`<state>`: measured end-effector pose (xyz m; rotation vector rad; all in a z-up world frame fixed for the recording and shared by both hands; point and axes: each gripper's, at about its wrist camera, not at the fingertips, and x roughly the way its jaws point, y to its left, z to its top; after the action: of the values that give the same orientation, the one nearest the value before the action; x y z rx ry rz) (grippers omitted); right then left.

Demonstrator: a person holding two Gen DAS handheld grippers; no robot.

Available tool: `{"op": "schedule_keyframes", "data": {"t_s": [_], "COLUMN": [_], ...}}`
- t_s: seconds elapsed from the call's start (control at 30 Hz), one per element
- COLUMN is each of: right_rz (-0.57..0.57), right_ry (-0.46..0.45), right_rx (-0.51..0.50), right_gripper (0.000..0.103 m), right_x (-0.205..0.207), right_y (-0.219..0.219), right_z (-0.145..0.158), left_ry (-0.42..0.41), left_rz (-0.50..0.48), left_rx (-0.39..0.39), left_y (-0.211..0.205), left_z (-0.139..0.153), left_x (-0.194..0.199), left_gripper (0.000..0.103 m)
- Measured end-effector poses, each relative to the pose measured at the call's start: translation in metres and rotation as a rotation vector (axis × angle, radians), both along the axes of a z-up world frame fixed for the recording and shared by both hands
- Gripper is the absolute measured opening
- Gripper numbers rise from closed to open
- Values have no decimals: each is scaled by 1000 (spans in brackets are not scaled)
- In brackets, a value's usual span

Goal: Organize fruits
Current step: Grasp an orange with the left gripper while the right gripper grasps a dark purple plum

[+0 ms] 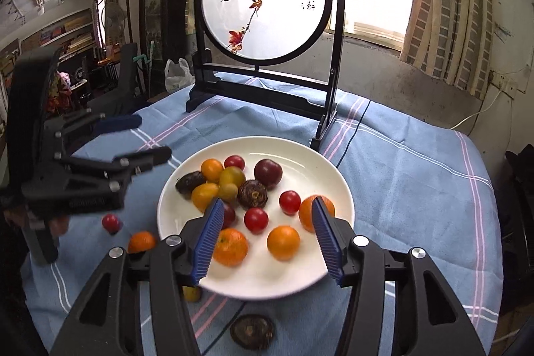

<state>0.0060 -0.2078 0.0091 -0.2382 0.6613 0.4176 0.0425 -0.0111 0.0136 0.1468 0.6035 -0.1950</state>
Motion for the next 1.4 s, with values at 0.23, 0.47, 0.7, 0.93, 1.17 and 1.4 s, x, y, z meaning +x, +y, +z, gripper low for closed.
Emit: {"op": "schedule_keyframes", "data": {"t_s": [0.23,0.47,0.7,0.93,1.17,1.4], "right_rz": [5,-5,-1,1,-15,-26], "right_ry": [119,172,197,190,143,125], "right_rx": [-109,-178,-217,-221,-126,-111], "right_gripper": [56,55,53,43,43,43], "right_x": [-45,-37,-28,-30,-40,-49], "right_y": [-12,0,6,5,-8,-16], "right_z": [-60,-98,-109,-105,-77,-67], "left_ry": [90,167,215,235,246,316], "left_rz": [-85,-160,-135,-129,-114,-122], "left_rx": [9,76,69,70,62,33], "left_y": [19,-2,-4,-9,-9,-9], "left_z": [-30,-68,-84,-93,-97,-107], "left_x": [-56,-72,-56,-46,-39,-32], "left_gripper": [77,78,78,78,78,41]}}
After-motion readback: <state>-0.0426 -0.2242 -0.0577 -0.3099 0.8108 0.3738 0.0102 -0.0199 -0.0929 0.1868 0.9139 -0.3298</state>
